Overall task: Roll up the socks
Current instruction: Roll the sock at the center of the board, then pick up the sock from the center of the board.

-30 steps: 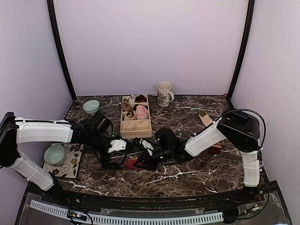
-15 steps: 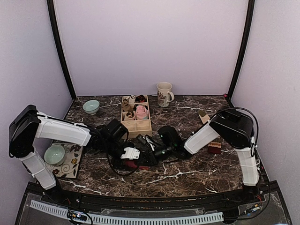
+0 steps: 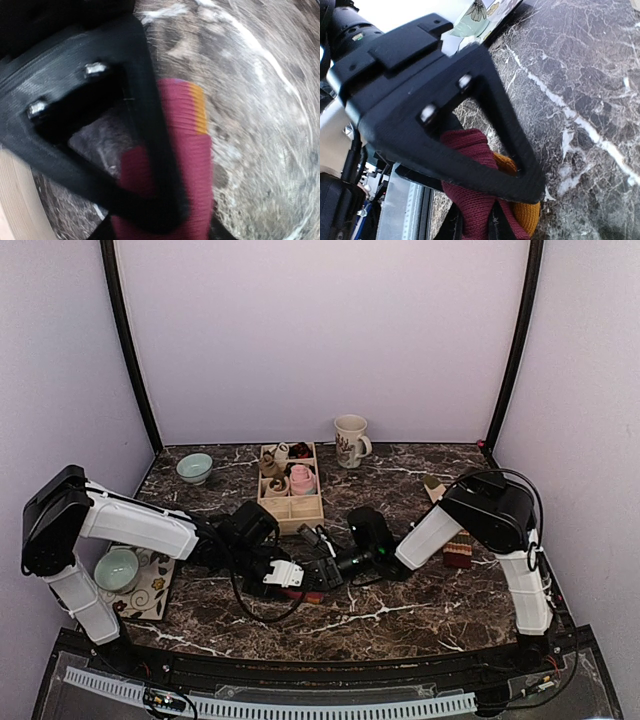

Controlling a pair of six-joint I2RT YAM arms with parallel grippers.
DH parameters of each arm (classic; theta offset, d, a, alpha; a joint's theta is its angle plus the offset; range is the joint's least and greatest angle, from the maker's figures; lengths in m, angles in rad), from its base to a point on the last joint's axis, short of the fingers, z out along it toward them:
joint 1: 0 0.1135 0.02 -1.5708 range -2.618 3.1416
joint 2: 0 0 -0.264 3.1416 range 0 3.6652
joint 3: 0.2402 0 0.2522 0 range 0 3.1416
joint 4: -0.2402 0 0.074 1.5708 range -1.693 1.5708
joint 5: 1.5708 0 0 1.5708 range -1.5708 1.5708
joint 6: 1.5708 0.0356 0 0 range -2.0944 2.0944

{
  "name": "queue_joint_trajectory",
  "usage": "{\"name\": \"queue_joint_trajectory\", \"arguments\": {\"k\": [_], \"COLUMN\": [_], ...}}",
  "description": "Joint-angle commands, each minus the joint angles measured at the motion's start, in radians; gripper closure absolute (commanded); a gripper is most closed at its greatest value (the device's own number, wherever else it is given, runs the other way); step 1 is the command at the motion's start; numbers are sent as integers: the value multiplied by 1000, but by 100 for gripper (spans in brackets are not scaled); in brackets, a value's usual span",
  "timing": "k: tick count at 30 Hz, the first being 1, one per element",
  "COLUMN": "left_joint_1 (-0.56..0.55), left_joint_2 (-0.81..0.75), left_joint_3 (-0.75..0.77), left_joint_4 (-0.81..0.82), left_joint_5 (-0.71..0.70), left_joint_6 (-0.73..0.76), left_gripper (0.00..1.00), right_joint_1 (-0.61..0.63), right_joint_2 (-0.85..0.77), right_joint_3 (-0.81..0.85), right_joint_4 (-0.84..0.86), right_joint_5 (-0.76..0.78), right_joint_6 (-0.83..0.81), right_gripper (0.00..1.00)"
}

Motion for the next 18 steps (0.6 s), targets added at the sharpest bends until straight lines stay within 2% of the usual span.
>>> {"name": "queue_joint_trajectory", "arguments": {"k": [1, 2, 3, 4, 6, 12, 13, 15, 16, 18], "left_joint_1": [2, 2, 2, 2, 2, 7, 15, 46, 65, 111], "left_joint_2": [-5, 3, 12, 20, 27, 7, 4, 5, 10, 22], "left_joint_3": [8, 24, 38, 51, 68, 119, 143, 222, 260, 327], "left_joint_4": [35, 19, 3, -12, -45, -172, -219, -325, -377, -469], "left_joint_5": [-53, -47, -43, -42, -36, 31, 69, 173, 236, 362], "left_joint_6": [11, 2, -7, -22, -39, -100, -123, -184, -216, -269], "left_gripper": [64, 74, 90, 99, 100, 100, 100, 100, 100, 100], "right_joint_1": [9, 9, 9, 9, 9, -2, -3, -4, -5, -5], "right_joint_2": [92, 87, 81, 74, 59, -84, -119, -205, -245, -336], "right_joint_3": [-80, -78, -80, -83, -87, -112, -109, -100, -96, -83], "right_joint_4": [-309, -314, -315, -325, -341, -427, -482, -547, -574, -632], "right_joint_5": [-54, -51, -46, -38, -25, 135, 186, 288, 346, 491], "right_joint_6": [60, 56, 55, 49, 30, -104, -154, -229, -266, -328], "right_gripper": [96, 94, 92, 90, 85, 57, 48, 4, 1, 0]}}
